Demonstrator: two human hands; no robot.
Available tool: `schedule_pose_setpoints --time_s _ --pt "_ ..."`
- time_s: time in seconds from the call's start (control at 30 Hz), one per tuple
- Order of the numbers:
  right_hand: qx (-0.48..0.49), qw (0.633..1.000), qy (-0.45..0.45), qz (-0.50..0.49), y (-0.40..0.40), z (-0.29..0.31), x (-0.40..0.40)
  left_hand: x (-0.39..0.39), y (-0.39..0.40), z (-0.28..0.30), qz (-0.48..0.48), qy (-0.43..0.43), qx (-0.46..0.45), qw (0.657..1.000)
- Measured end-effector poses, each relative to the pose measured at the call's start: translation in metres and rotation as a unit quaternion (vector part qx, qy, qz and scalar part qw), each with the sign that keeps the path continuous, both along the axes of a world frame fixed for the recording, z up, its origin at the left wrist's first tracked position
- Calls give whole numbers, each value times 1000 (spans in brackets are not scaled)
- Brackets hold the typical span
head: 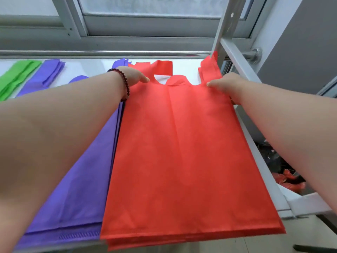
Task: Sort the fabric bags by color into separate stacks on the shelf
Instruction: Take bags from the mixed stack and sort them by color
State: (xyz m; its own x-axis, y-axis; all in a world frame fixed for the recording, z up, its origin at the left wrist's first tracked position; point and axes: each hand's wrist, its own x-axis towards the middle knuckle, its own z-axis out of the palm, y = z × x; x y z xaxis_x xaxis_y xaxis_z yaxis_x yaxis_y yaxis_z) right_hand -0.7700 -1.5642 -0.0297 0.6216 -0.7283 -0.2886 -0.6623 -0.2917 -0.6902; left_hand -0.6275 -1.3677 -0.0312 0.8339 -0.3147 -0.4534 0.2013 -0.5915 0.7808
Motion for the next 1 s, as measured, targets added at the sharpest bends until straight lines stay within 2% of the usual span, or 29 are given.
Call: schedule_pose_setpoints --time_s 0.07,0.13,0.2,0.27,0.37,0.47,0.53,0.57,0.73,0.83,1.0 --pt "-72 997 -6 34 -2 1 4 -4 -8 6 15 -24 -15 999" --pt "-97 994 -17 49 -2 0 6 -10 -13 6 37 -56 -26 997" --pt "-112 993 -23 27 -3 -1 6 -8 -19 -1 60 -129 2 990" --pt "-143 989 22 -3 -1 -3 4 -8 -21 -4 67 -176 33 982" --pt "-177 982 66 -17 1 -9 5 -11 -22 1 30 -159 67 985" --pt "-193 977 89 -13 -3 -13 7 -22 -17 7 -38 -81 66 994" --pt "-200 975 97 -19 -6 -16 3 -26 -15 7 -55 -26 58 996" --pt "-208 972 106 -21 -7 -16 1 -24 -16 6 -46 -24 54 997" --pt "-258 959 121 -6 -3 -24 -6 -27 -32 0 -31 -203 76 976" --pt "-269 955 124 -7 -1 -26 -7 -18 -35 -10 -38 -233 154 959" --pt "-243 962 122 -23 2 -21 -10 -13 -32 -13 53 -241 84 966"
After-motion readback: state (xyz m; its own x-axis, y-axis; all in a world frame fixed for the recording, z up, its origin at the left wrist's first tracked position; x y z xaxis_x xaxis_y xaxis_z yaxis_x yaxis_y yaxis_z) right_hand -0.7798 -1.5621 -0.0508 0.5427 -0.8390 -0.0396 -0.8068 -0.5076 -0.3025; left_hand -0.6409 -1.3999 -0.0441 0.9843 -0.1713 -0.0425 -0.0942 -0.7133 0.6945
